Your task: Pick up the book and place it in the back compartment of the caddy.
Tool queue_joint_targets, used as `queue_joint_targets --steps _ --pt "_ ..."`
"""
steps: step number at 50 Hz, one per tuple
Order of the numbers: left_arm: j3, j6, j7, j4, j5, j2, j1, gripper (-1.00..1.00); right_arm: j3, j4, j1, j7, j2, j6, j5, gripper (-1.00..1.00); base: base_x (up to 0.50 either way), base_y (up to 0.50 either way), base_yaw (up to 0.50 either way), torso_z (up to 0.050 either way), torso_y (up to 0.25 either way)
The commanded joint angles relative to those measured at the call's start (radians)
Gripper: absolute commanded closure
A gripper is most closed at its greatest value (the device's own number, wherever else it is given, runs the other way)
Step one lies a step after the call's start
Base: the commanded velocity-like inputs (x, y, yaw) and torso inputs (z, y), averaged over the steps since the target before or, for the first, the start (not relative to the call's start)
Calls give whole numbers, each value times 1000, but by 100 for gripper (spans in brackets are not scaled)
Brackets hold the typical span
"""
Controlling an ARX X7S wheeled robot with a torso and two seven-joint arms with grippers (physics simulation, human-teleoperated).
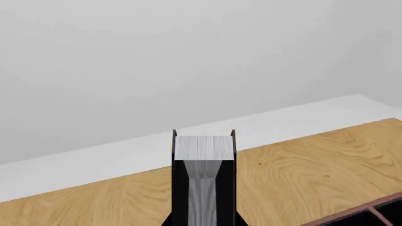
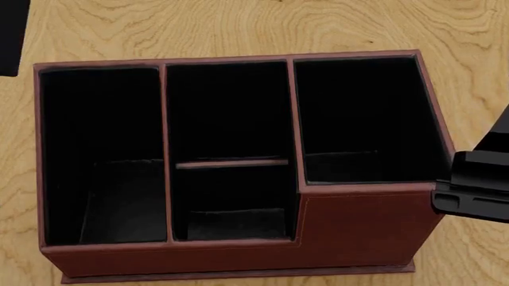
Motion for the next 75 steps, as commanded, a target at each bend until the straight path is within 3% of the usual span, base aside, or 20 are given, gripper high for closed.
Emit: queue_joint_targets --steps 1,38,45,70,75 --pt "7 -3 3 12 -19 7 -24 100 2 -3 -2 7 7 -2 5 -100 0 0 0 0 0" --pt "221 -80 377 4 109 105 -190 100 28 -11 -40 19 25 -19 14 -100 0 0 0 1 2" --pt "294 -56 538 26 228 108 -222 100 33 -14 -49 20 27 -22 15 -100 0 0 0 0 3" --pt "504 -1 891 -22 405 131 -326 100 38 -20 -66 26 31 -28 13 -100 0 0 0 0 1" --pt "590 41 1018 -3 485 122 -357 100 30 -21 -60 28 32 -26 14 -100 0 0 0 0 2"
